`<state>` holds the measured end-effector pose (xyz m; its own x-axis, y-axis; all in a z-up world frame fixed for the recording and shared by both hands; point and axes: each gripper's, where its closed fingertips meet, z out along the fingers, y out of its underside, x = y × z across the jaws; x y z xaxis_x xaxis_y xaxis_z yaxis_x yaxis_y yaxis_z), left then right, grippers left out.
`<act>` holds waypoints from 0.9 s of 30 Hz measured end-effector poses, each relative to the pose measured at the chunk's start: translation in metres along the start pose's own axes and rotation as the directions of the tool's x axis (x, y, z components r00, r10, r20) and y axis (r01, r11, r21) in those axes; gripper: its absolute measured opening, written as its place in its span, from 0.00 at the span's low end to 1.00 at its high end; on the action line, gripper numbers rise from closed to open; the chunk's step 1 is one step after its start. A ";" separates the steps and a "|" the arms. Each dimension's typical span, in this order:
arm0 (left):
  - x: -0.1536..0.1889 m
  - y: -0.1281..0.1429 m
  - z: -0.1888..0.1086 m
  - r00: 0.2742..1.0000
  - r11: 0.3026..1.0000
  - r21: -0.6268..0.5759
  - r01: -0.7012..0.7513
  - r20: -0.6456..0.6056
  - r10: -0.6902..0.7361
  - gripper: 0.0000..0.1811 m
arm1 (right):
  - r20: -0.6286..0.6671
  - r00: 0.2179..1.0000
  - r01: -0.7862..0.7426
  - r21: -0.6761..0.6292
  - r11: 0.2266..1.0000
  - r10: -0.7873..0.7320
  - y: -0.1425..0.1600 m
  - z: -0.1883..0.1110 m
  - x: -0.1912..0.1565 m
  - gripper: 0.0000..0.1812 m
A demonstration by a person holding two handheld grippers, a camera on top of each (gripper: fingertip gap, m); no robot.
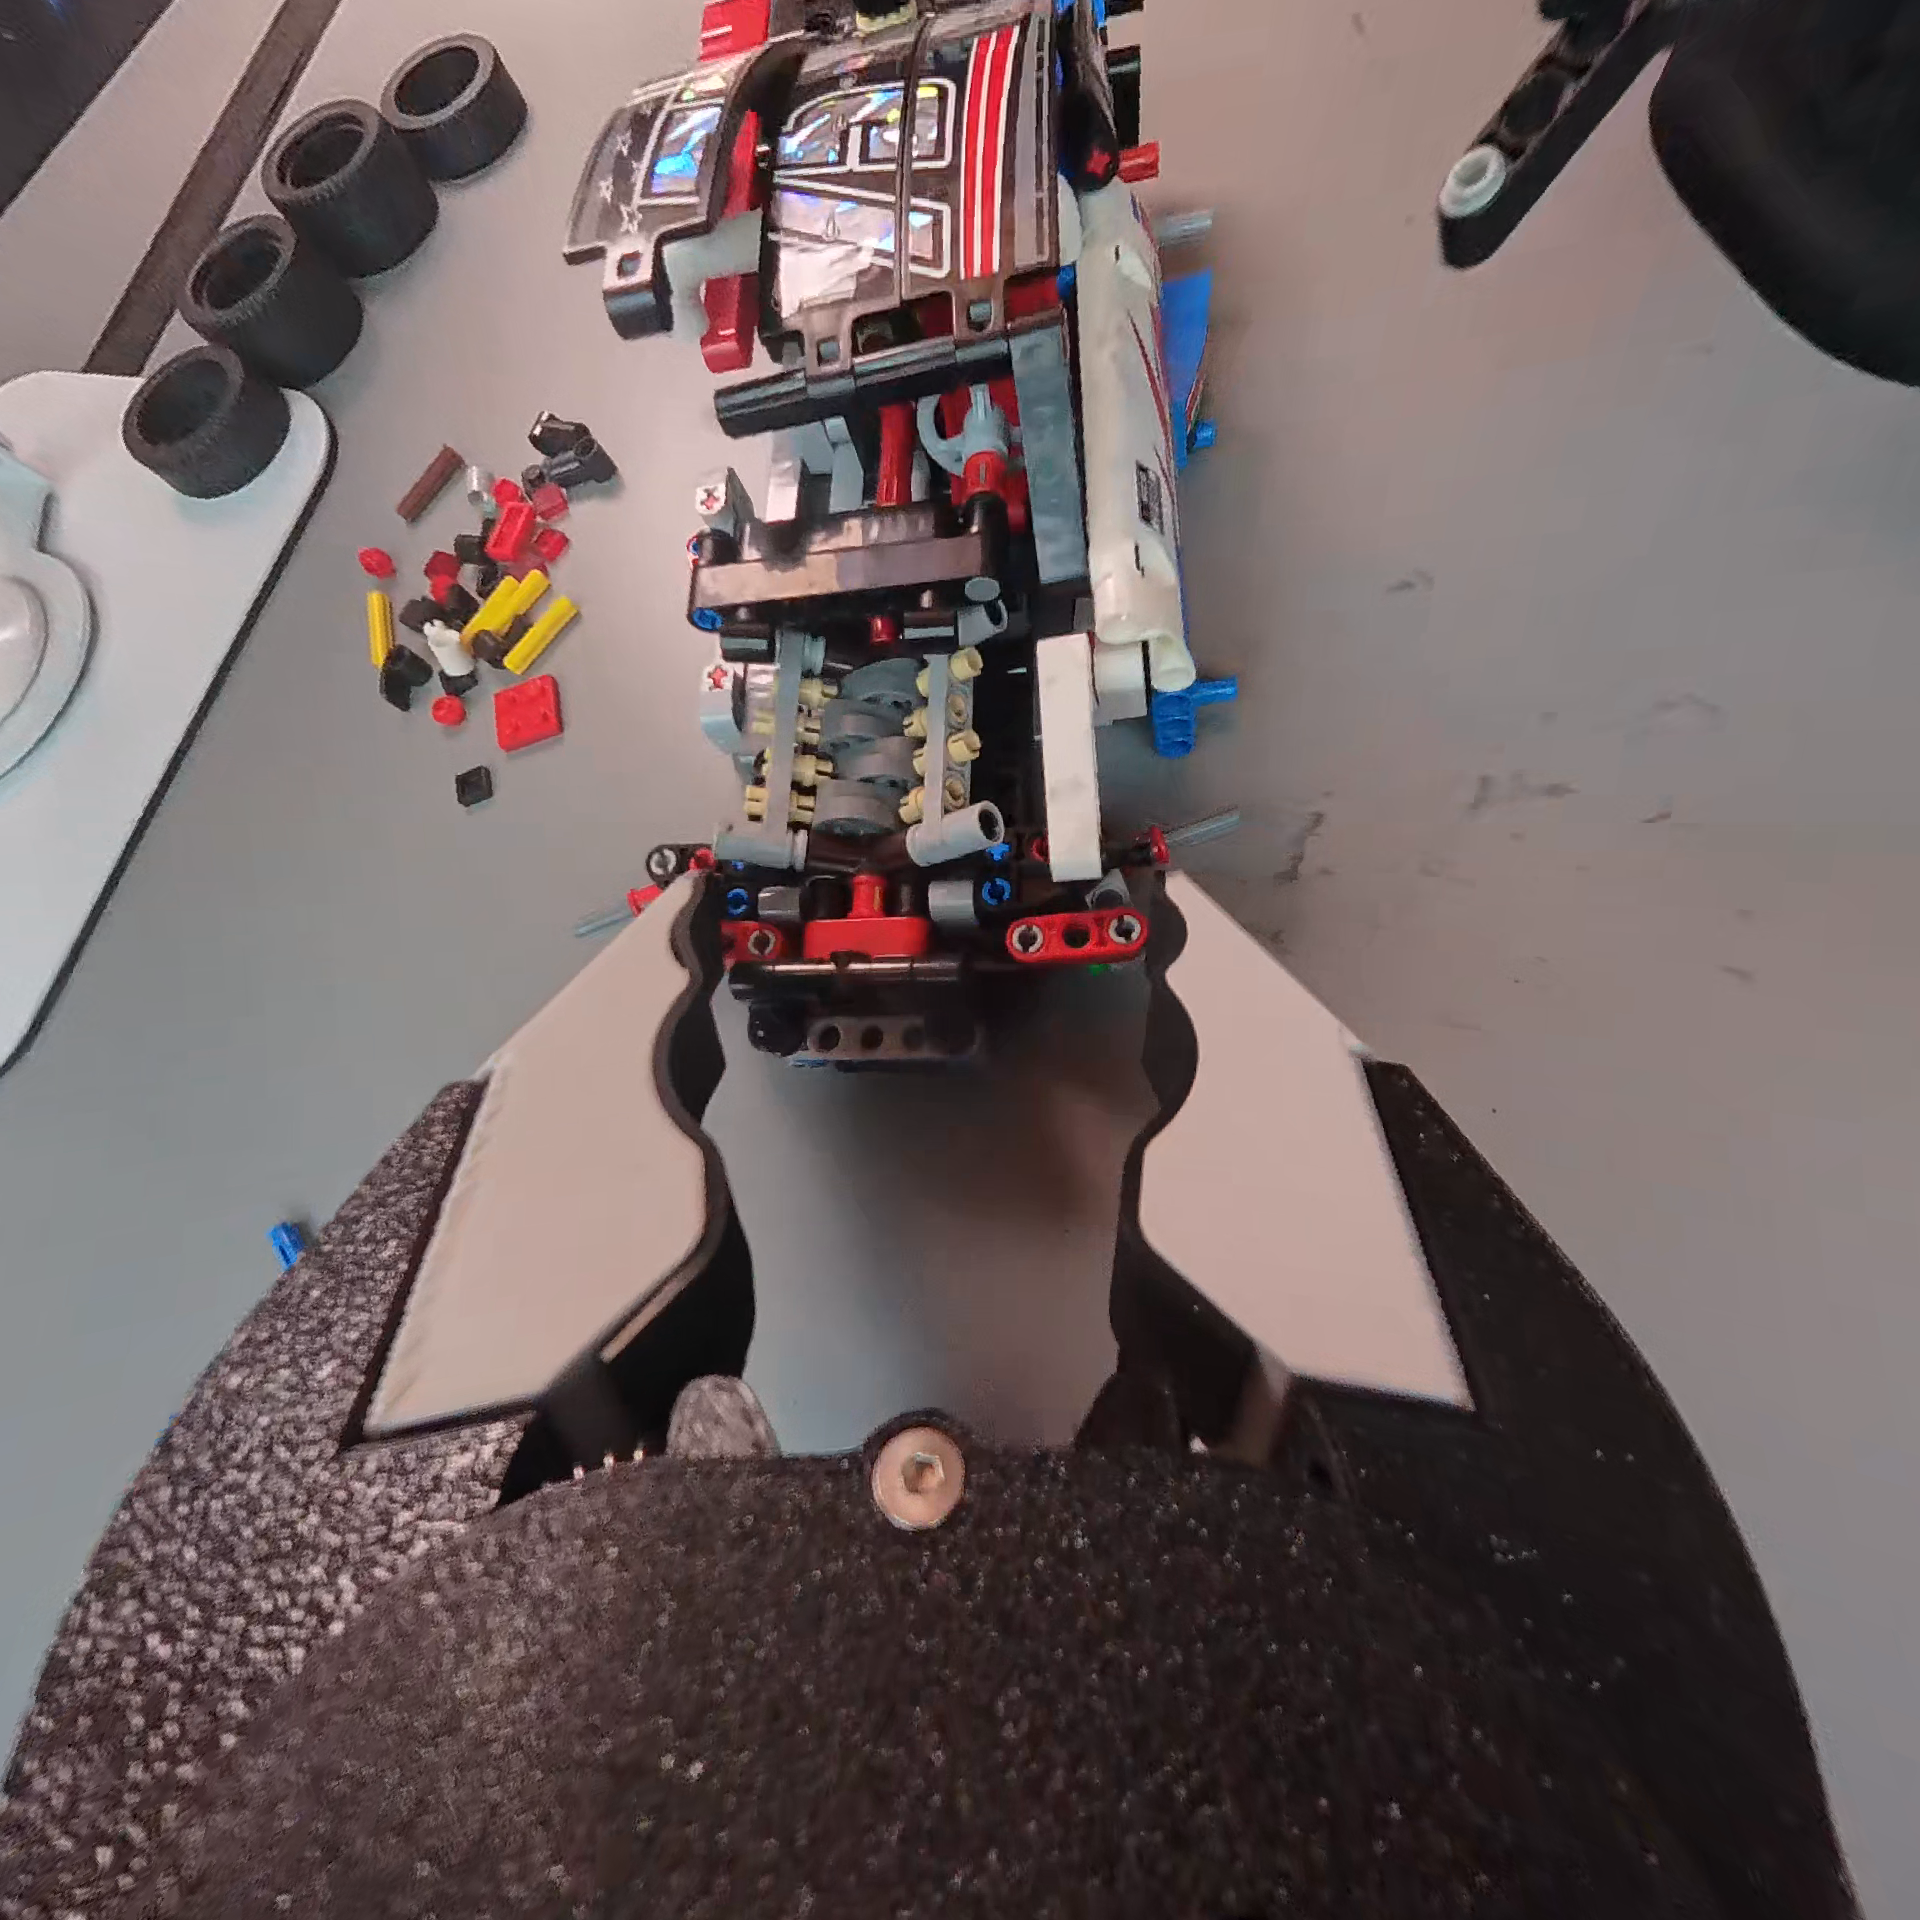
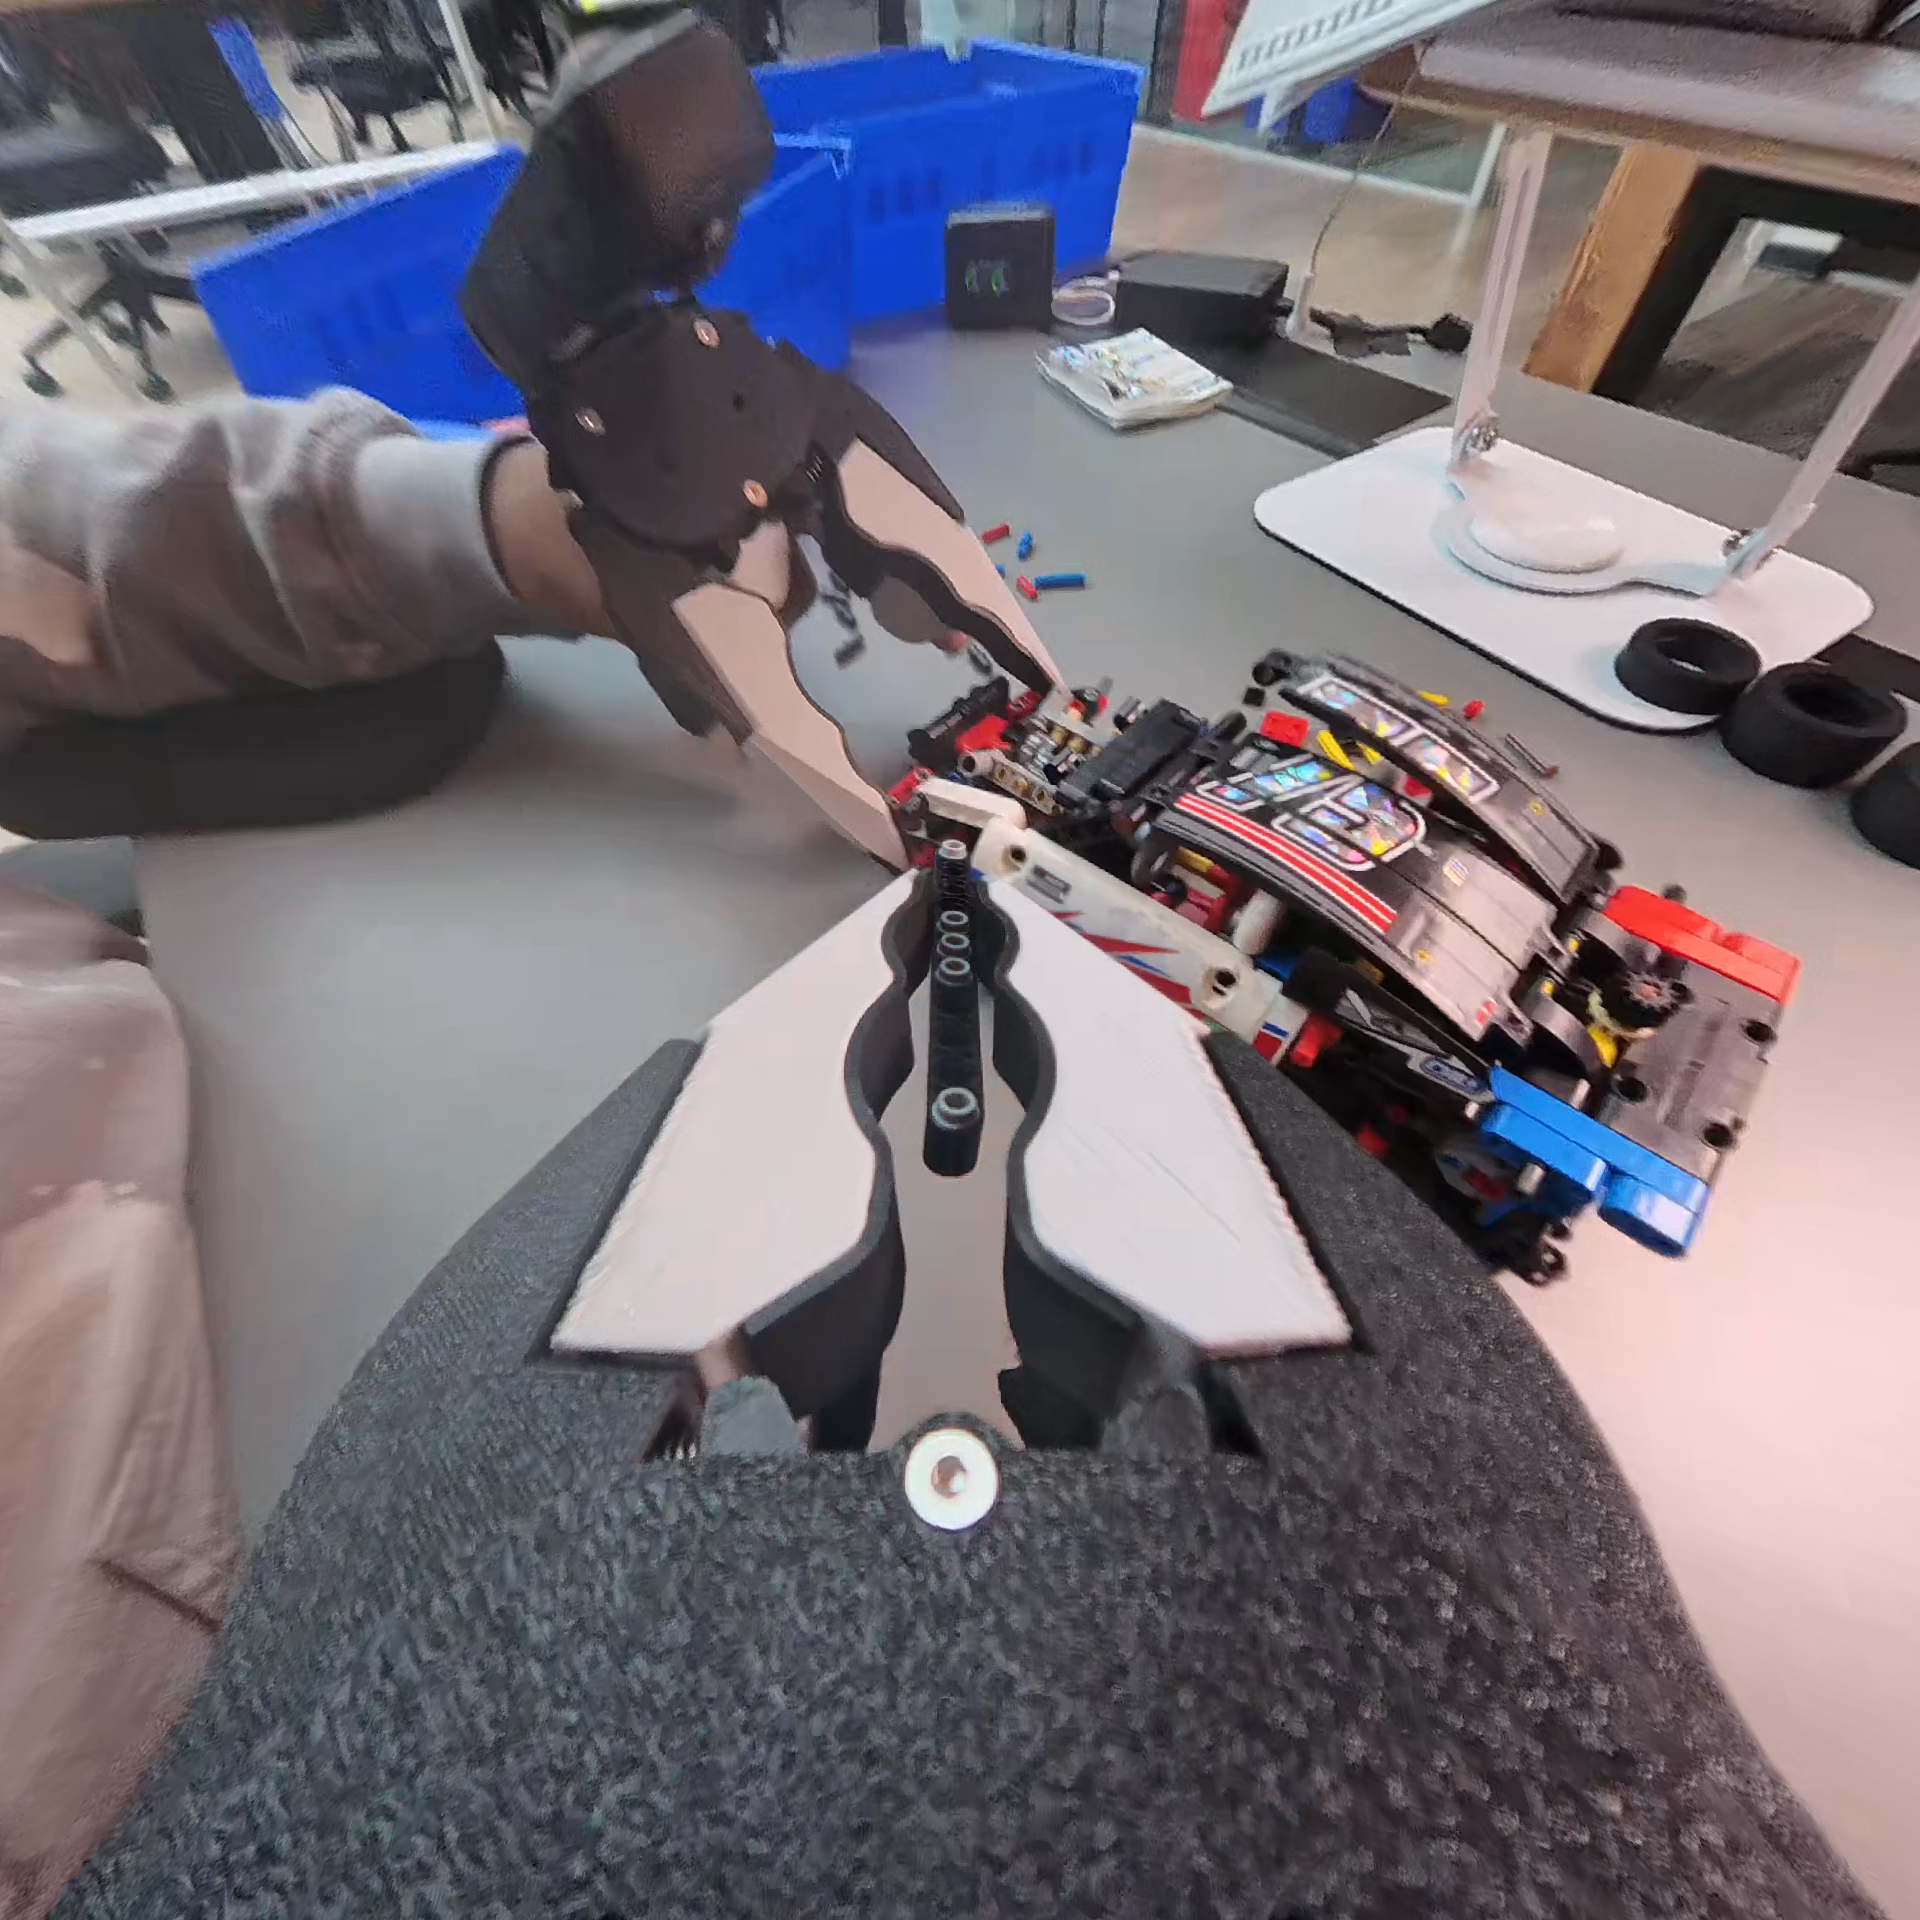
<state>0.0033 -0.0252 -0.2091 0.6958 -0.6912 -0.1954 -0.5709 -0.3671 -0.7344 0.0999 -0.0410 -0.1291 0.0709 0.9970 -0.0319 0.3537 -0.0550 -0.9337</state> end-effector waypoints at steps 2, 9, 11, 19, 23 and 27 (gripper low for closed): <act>-0.003 -0.005 0.007 1.000 1.000 0.010 -0.016 -0.016 0.016 0.44 | 0.052 0.997 -0.068 0.053 0.996 0.065 -0.011 -0.001 -0.003 0.04; -0.001 -0.035 0.004 0.992 0.988 0.151 0.044 -0.124 -0.025 0.44 | 0.243 0.944 -0.272 0.186 0.944 0.224 -0.047 0.008 -0.006 0.04; 0.012 -0.054 -0.022 0.951 0.950 0.243 0.196 -0.284 -0.124 0.43 | 0.278 0.935 -0.280 0.202 0.938 0.219 -0.054 0.015 -0.009 0.04; 0.019 -0.089 -0.081 0.743 0.696 0.409 0.590 -0.612 -0.271 0.18 | 0.401 0.890 -0.295 0.139 0.945 0.219 -0.073 0.066 -0.022 0.04; 0.010 -0.086 -0.089 0.651 0.601 0.399 0.692 -0.704 -0.283 0.11 | 0.424 0.869 -0.339 0.131 0.932 0.257 -0.073 0.076 -0.024 0.04; 0.013 -0.087 -0.088 0.635 0.617 0.379 0.689 -0.727 -0.261 0.11 | 0.439 0.870 -0.323 0.168 0.931 0.222 -0.073 0.071 -0.025 0.04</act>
<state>0.0237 -0.0576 -0.0903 0.2739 -0.7954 0.5407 0.2925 -0.4667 -0.8347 0.0056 -0.0581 -0.0855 -0.2693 0.8796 -0.3921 0.1500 -0.3639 -0.9193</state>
